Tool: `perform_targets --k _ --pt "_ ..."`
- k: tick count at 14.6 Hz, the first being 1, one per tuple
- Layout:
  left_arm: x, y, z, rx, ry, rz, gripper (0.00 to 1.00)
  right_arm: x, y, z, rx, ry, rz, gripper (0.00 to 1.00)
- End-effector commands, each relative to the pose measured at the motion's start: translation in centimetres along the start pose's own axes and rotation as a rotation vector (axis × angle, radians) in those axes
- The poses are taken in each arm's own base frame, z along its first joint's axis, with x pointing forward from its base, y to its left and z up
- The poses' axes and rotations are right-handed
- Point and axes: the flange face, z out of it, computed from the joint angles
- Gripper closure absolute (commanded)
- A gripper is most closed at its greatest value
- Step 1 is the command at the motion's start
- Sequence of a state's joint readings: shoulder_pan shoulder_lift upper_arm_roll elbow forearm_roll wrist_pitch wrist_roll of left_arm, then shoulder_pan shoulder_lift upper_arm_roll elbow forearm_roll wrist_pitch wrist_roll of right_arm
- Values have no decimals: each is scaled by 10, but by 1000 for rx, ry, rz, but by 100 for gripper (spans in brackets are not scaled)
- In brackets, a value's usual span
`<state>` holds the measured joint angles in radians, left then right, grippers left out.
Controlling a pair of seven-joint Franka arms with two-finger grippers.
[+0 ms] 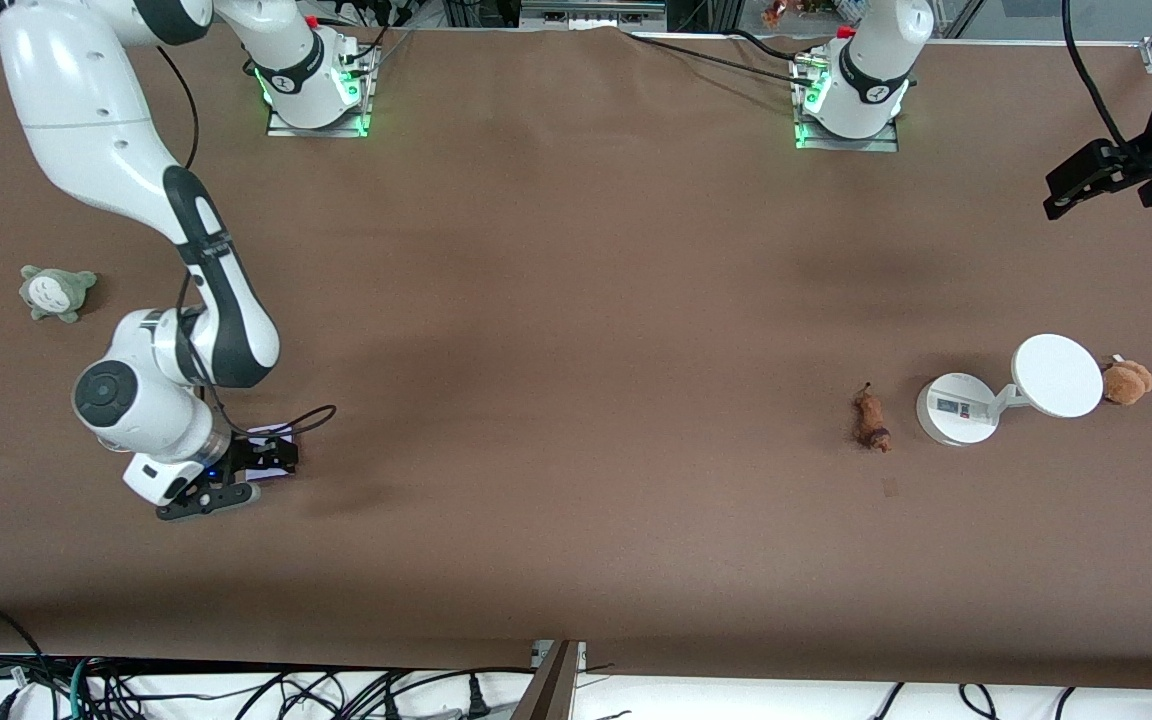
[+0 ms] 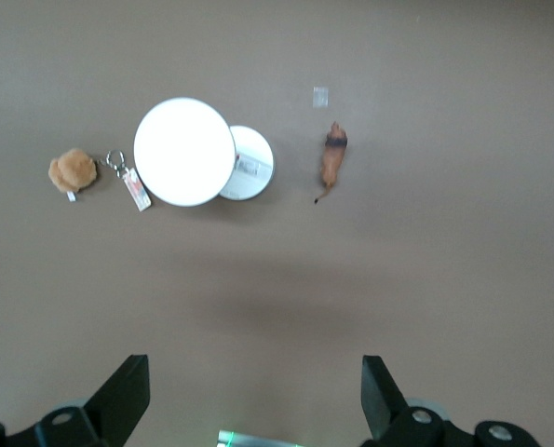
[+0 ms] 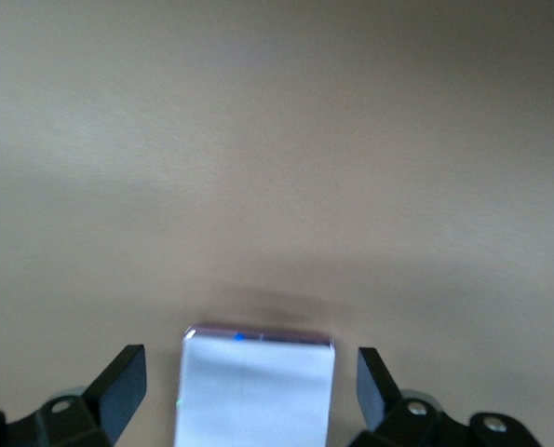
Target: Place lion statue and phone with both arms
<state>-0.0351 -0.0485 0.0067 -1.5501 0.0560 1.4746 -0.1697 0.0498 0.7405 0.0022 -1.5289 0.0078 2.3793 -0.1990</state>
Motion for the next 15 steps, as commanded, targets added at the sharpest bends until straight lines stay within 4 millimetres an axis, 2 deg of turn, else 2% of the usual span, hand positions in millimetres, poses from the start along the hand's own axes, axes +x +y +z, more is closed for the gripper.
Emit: perform_targets --k 1,4,6,8,12,15 --pt "12 -5 -12 -19 72 -9 0 -3 -10 -85 33 -38 64 0" --pt "20 7 -1 -19 55 7 0 -18 -19 -168 39 -104 78 0" --pt "18 4 -11 -24 75 6 0 -37 -29 -229 35 -156 105 0" --pt "19 3 -13 -34 79 0 0 -59 -32 -270 32 -215 122 0" --pt "24 4 -11 -43 93 -1 0 -104 -34 -333 -9 -320 120 0" --pt "24 4 -7 -38 85 3 0 -120 -36 -355 -10 -352 135 0"
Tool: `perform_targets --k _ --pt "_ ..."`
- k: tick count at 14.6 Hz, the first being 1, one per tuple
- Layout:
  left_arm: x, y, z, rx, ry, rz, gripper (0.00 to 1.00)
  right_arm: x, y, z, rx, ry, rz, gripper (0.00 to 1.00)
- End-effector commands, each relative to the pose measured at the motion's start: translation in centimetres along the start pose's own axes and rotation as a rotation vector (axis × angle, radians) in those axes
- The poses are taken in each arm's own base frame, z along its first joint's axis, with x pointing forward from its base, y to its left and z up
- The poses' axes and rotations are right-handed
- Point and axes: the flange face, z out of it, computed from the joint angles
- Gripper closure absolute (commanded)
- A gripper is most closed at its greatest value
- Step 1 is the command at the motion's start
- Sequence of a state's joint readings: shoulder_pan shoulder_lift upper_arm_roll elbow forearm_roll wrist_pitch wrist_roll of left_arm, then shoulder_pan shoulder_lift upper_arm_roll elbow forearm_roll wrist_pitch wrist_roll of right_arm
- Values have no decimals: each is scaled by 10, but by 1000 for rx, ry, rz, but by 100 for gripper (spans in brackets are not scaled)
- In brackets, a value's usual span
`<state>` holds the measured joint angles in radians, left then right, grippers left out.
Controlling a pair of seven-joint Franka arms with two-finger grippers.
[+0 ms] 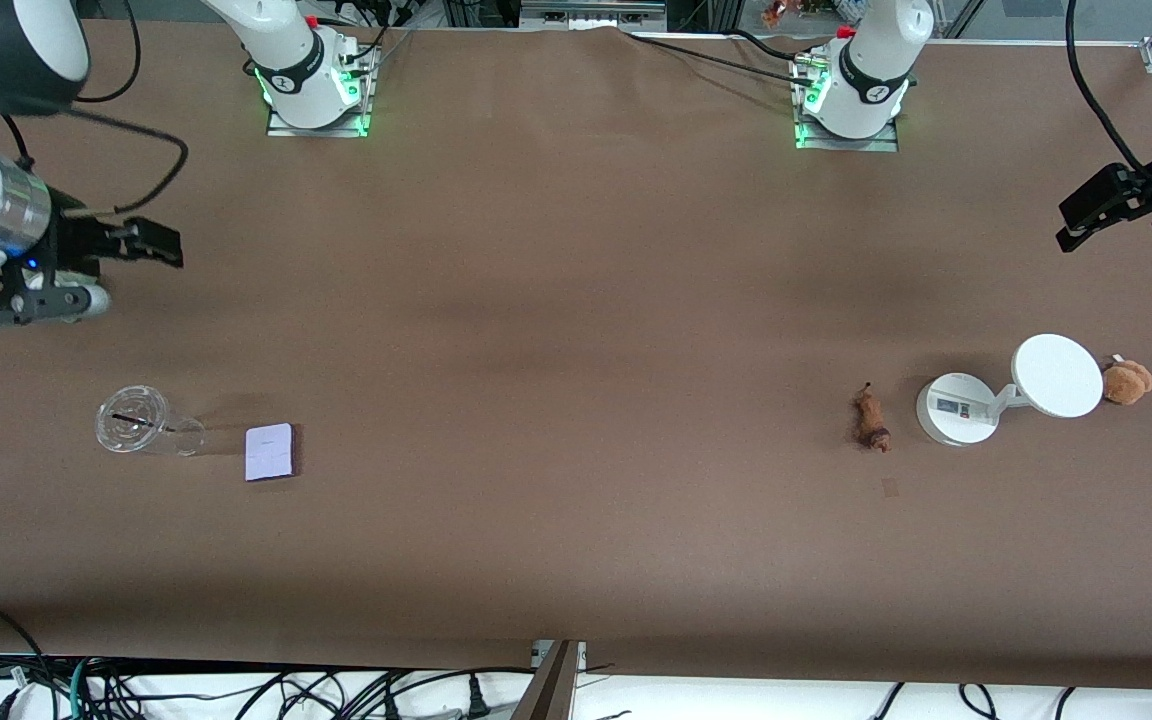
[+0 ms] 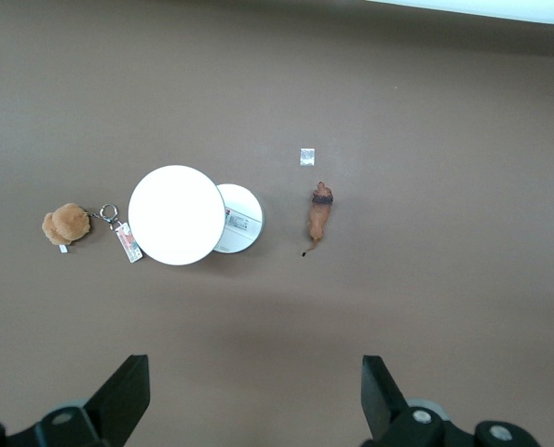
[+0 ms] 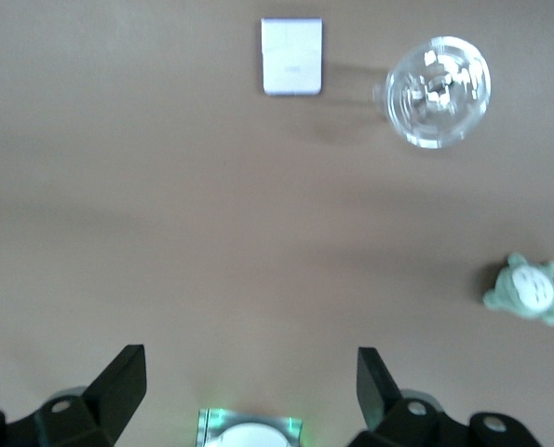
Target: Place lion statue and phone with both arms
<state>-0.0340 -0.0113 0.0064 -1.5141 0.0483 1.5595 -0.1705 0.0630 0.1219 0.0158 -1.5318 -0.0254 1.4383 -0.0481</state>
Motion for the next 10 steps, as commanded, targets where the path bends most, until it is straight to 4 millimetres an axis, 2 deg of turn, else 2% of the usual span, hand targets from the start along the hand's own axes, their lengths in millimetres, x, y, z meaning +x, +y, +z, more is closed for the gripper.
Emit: perform_targets --k 1,4,7,10 --pt "5 0 0 -16 2 3 0 -21 0 -5 -16 -31 22 0" --pt "5 1 0 -15 2 5 0 -24 -4 -1 -19 -68 116 0" --pt "6 4 2 -10 -3 8 0 -29 -1 4 -20 -96 121 0" --pt "7 7 4 -5 -5 20 0 -50 2 11 -17 -23 123 0"
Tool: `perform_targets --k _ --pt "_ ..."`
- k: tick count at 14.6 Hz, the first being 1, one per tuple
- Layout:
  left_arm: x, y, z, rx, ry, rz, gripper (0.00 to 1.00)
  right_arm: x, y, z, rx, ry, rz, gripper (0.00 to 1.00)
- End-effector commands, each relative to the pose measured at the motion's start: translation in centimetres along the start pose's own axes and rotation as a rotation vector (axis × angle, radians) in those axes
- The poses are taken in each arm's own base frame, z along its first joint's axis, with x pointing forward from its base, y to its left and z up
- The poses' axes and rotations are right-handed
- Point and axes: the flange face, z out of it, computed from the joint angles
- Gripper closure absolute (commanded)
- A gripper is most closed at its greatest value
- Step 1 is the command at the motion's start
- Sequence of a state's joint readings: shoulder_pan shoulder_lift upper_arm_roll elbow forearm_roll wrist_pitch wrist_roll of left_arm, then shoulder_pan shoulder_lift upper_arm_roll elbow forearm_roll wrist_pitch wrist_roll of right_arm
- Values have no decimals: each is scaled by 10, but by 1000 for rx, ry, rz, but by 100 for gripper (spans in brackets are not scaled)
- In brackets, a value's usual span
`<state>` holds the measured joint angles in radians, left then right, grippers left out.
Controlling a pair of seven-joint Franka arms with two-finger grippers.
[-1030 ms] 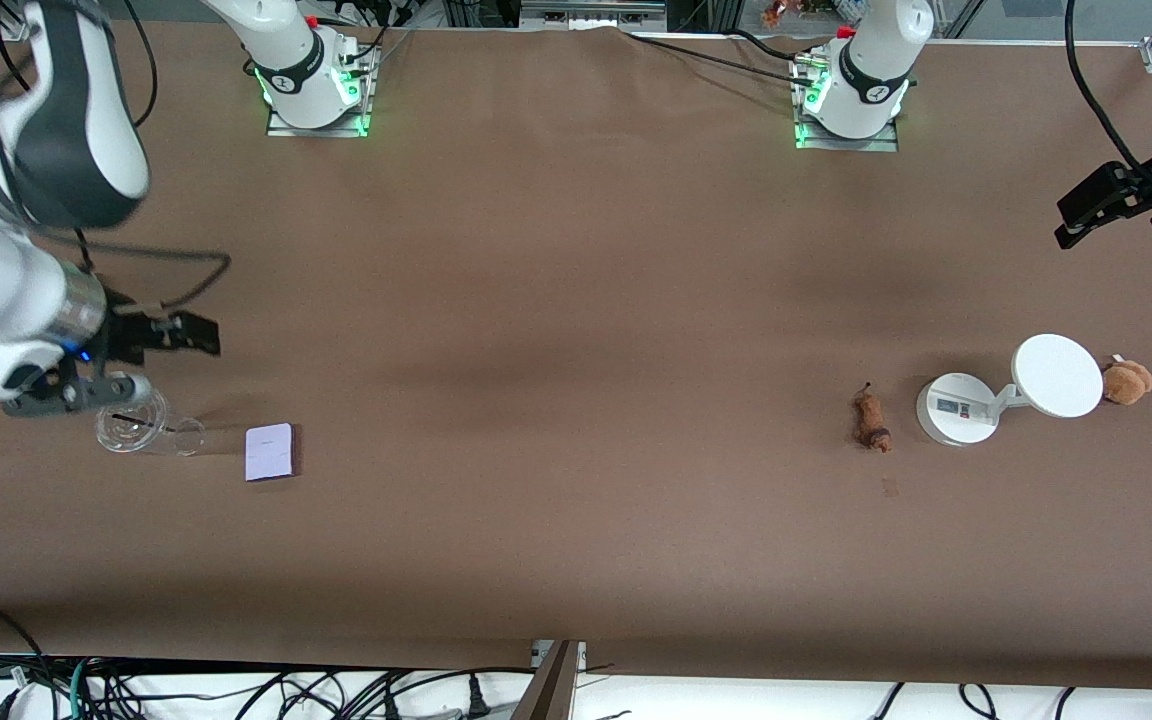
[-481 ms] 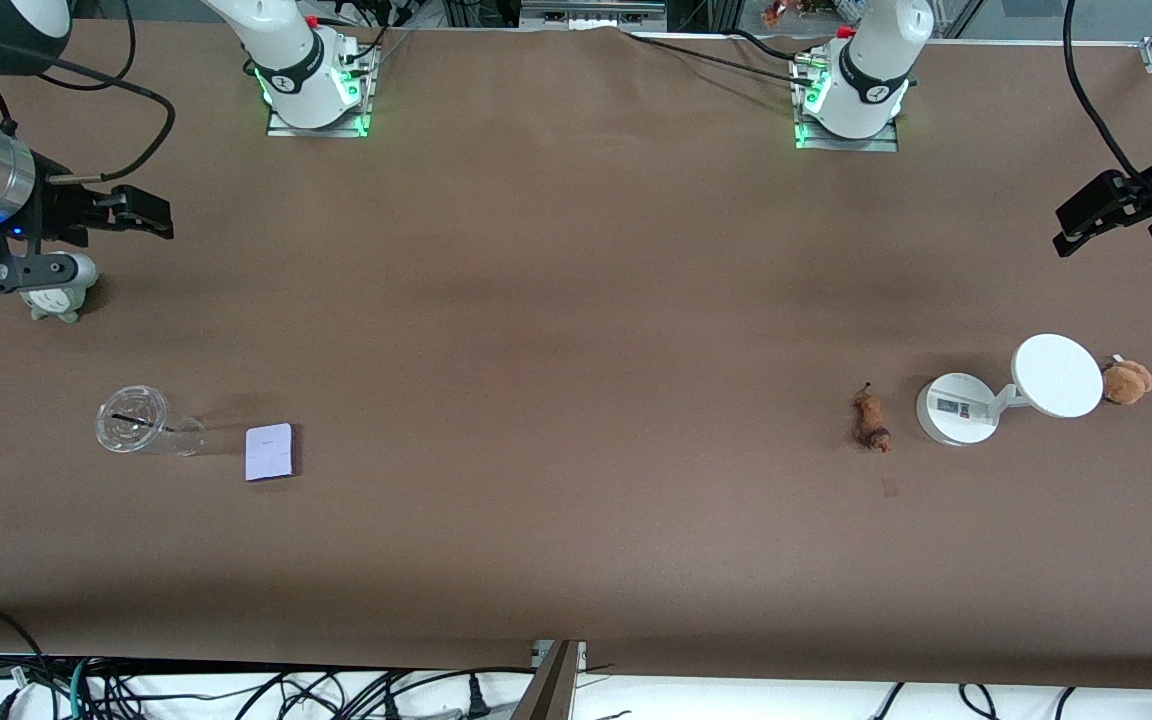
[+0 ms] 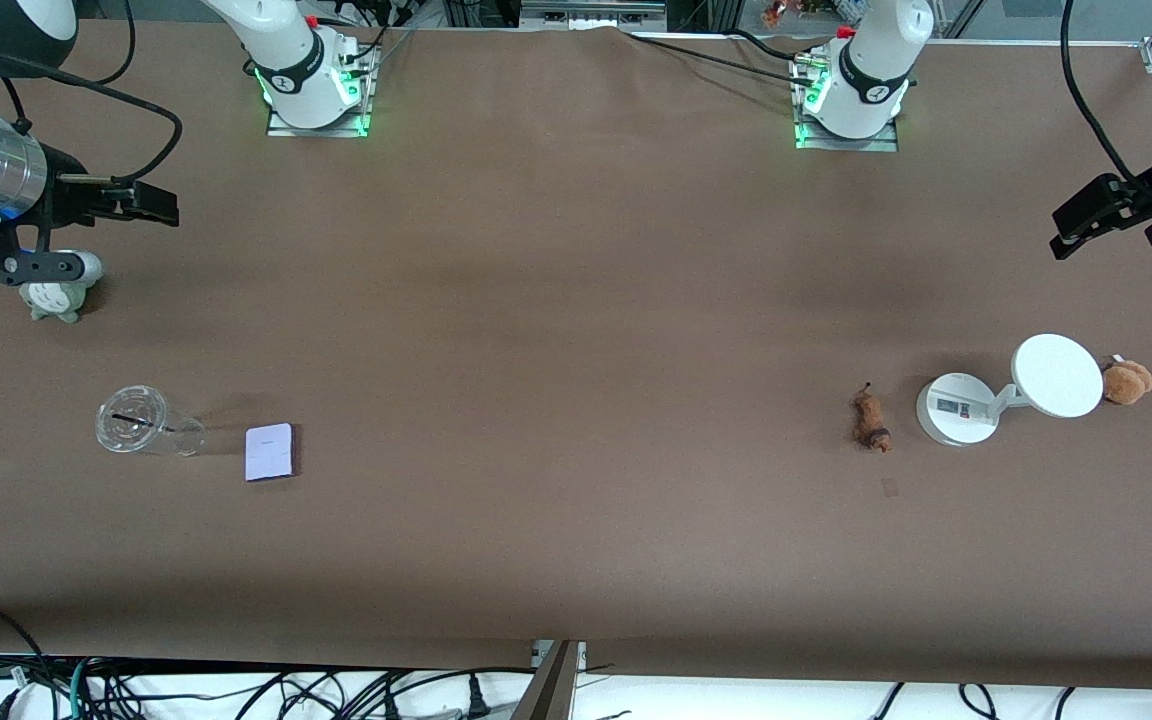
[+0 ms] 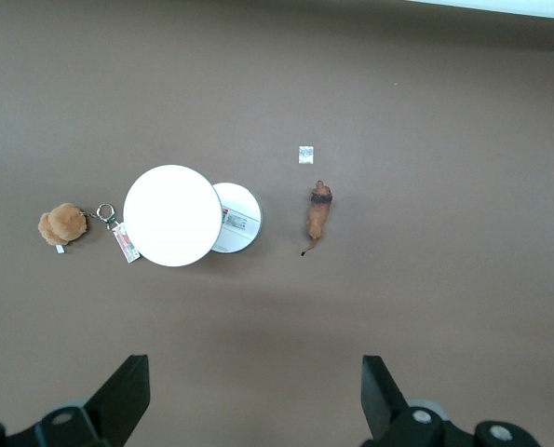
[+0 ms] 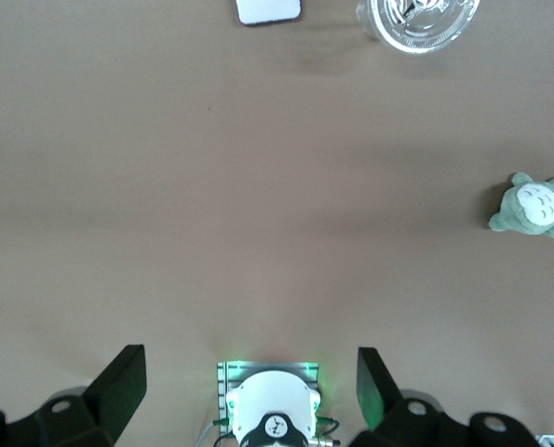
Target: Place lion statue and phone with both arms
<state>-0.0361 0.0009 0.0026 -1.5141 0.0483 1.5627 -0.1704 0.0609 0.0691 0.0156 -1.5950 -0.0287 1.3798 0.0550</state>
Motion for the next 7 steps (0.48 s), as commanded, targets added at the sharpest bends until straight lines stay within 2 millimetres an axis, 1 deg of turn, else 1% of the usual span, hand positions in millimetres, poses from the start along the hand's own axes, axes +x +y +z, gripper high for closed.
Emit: perform_targets --k 1,3,5,7 --pt "3 3 -3 -6 2 14 0 -31 8 4 -8 68 23 0" --pt "3 3 -2 -5 -1 14 0 -31 12 -4 -3 123 13 0" --pt "3 3 -2 -5 -1 14 0 -36 15 -9 -2 138 9 0" --pt "3 3 -2 -5 -1 14 0 -38 13 -13 -3 149 14 0"
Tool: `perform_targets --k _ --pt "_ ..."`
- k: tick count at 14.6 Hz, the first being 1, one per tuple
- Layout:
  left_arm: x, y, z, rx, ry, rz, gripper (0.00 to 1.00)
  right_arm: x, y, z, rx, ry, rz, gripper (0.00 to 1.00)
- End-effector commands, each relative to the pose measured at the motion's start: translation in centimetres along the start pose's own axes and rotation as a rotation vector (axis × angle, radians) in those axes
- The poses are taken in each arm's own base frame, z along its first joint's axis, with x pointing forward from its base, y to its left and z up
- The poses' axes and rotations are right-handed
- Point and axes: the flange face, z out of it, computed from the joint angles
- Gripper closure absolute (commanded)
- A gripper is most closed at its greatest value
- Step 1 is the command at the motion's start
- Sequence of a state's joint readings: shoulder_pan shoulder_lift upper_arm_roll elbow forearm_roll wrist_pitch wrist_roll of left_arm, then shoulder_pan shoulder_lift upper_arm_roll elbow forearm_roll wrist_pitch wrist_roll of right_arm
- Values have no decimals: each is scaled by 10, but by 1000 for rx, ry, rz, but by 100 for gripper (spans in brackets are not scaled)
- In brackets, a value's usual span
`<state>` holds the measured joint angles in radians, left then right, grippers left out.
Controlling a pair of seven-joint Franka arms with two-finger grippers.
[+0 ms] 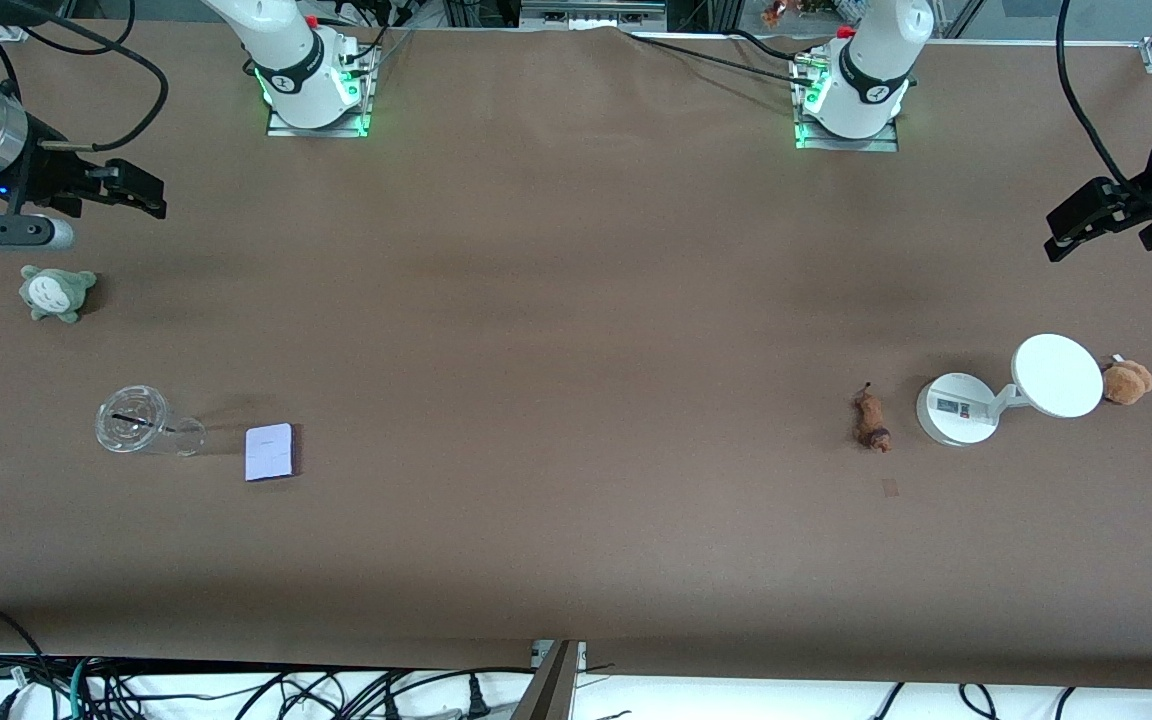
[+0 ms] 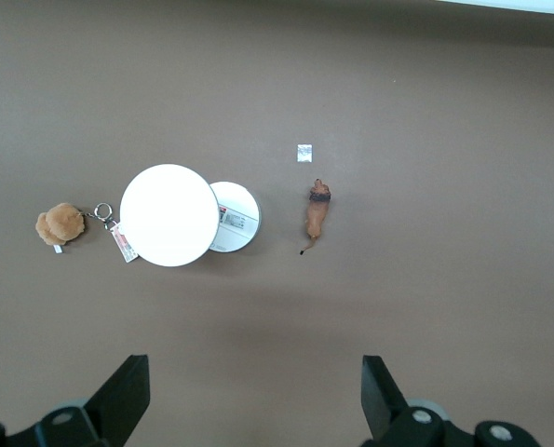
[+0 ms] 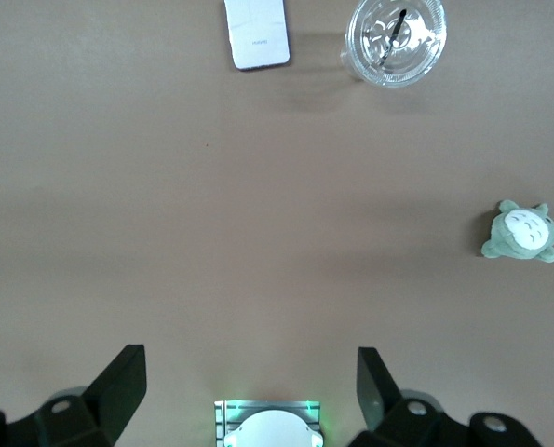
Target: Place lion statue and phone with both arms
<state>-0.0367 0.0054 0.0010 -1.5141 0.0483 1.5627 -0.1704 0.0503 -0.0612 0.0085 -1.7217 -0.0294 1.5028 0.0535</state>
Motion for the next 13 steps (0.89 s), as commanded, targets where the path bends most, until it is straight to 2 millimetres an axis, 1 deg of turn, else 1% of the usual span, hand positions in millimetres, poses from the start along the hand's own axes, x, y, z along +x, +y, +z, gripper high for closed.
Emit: perform_targets --k 1,4,6,13 --pt "2 1 -4 -6 3 11 0 -7 -1 -4 -12 33 -7 0" --pt "3 1 -4 -4 2 11 0 4 -6 5 -12 24 -22 0" --pt "2 4 -4 -1 3 14 0 8 -6 4 -12 22 -25 0" --pt "5 3 0 1 0 13 0 10 -2 2 -5 35 -10 0"
